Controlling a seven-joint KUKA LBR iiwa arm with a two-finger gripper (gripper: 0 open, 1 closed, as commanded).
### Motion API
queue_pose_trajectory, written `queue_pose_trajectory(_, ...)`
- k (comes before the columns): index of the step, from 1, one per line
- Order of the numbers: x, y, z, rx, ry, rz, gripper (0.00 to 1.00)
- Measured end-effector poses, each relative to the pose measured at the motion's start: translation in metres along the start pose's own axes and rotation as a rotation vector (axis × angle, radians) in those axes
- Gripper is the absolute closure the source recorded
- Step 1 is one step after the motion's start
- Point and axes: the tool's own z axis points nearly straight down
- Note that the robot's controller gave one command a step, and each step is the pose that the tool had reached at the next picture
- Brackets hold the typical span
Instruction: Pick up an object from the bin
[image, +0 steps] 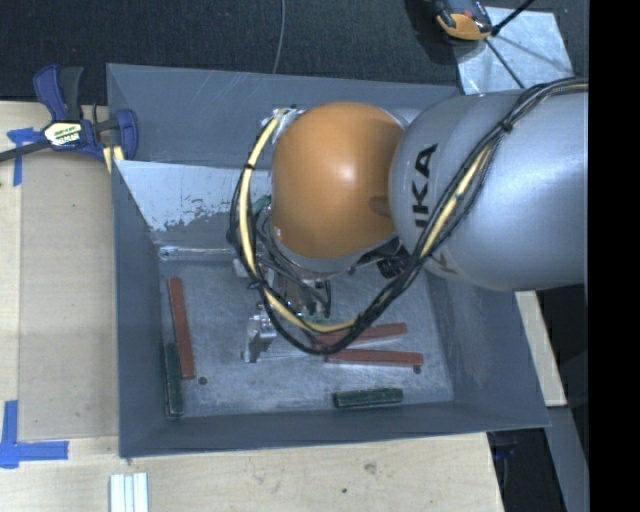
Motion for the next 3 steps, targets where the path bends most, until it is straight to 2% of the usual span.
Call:
queue_pose_trajectory(1,-0.002,-0.001,-0.004,-0.001,-0.008,0.003,0.0)
queue_pose_trajectory(2,-0.016,-0.028,0.027,-0.003,-0.013,-0.082,0.0)
queue_pose_trajectory(3,-0.045,-0.063,0.049,0.001,-0.004,-0.143,0.0)
